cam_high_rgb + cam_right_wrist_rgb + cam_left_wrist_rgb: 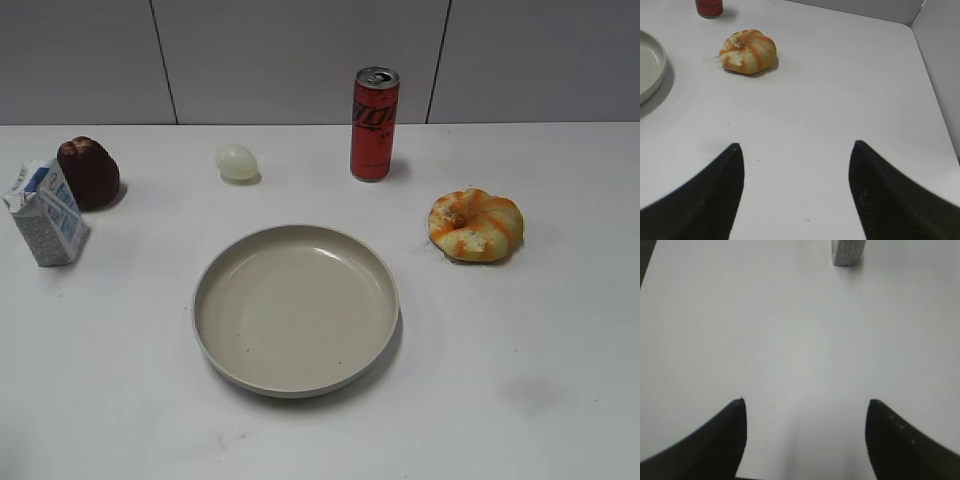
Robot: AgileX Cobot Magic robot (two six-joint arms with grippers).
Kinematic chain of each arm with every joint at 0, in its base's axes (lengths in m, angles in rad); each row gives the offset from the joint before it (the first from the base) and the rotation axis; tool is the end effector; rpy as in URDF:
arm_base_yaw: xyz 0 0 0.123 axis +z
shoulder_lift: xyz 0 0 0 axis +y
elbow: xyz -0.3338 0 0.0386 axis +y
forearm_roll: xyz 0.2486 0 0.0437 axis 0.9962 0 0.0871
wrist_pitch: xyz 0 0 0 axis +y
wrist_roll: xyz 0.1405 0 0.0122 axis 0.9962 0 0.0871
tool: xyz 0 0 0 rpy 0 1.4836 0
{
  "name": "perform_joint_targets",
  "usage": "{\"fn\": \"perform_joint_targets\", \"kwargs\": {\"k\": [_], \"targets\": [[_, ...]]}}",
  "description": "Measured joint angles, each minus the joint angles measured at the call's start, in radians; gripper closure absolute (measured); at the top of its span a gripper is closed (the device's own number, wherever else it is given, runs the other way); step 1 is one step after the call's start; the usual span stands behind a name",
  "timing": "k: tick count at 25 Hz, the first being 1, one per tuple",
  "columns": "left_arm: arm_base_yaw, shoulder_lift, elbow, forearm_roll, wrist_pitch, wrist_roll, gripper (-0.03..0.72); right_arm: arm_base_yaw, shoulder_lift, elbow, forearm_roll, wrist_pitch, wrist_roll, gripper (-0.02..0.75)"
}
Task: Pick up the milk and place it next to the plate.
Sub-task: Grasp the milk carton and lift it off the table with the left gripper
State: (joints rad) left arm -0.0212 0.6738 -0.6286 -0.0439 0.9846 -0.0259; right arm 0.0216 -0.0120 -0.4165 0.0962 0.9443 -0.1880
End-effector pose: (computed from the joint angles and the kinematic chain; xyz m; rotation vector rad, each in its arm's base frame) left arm 0.0962 -0.0072 0.2798 -0.0215 2.5136 -0.0751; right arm 0.0015 0.0110 0.2424 -0.2025 1.9855 0.0071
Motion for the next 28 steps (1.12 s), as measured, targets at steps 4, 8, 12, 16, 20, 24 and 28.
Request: {"fn": "perform_joint_targets", "kwargs": {"k": [4, 8, 12, 16, 20, 24, 28], "targets": [[0.0, 0.202, -0.122, -0.04, -0.028, 0.002, 0.133, 0.0, 0.0, 0.0, 0.0, 0.0, 0.0, 0.238], [0.0, 0.415, -0.269, -0.089, -0.035, 0.015, 0.114, 0.0, 0.0, 0.0, 0.0, 0.0, 0.0, 0.238], [0.0, 0.62, -0.416, -0.122, -0.032, 0.044, 0.073, 0.0, 0.0, 0.0, 0.0, 0.0, 0.0, 0.238], [0.0, 0.8, -0.551, -0.122, -0.004, 0.052, 0.067, 0.0, 0.0, 0.0, 0.0, 0.0, 0.0, 0.238], [-0.024, 0.969, -0.683, -0.113, 0.028, 0.053, 0.067, 0.0, 0.0, 0.0, 0.0, 0.0, 0.0, 0.238], [-0.078, 1.121, -0.83, -0.04, 0.073, 0.044, 0.069, 0.0, 0.0, 0.0, 0.0, 0.0, 0.0, 0.238], [-0.089, 1.252, -0.947, 0.011, 0.125, 0.01, 0.071, 0.0, 0.0, 0.0, 0.0, 0.0, 0.0, 0.238]]}}
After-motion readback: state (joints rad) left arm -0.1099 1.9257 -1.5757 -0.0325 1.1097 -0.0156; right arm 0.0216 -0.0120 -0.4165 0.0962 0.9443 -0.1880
